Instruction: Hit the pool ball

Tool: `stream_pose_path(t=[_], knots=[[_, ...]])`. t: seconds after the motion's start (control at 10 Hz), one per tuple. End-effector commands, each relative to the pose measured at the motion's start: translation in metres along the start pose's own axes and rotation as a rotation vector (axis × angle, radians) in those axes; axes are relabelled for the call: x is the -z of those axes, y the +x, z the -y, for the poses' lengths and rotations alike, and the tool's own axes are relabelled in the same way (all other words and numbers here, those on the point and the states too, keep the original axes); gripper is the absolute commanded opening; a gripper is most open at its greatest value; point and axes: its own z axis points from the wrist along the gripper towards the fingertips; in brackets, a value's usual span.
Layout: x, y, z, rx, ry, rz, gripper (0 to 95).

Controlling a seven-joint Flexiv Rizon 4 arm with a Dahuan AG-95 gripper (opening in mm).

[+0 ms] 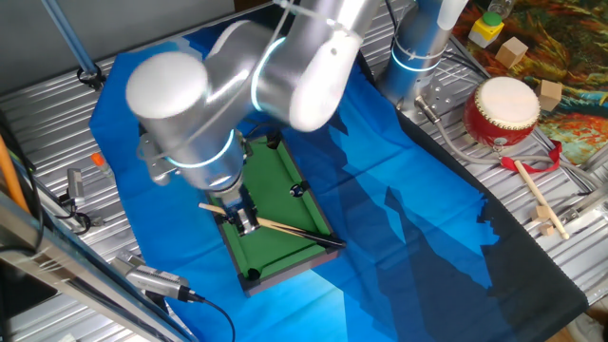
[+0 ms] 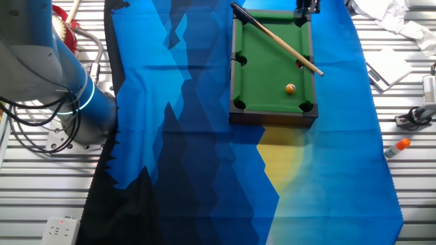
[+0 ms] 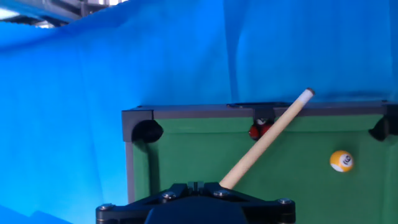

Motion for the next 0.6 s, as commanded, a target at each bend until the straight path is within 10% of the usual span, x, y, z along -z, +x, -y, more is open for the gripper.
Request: stream_pose_path(t=[0.1, 0.4, 0.6], knots=[[-0.008, -0.01, -0.002, -0.038, 0.07, 0.003, 0.0], [-0.015, -0.013, 0.003, -0.066, 0.092, 0.006, 57.0], [-0.02, -0.015, 0.008, -0.14, 0.074, 0.006, 57.0]])
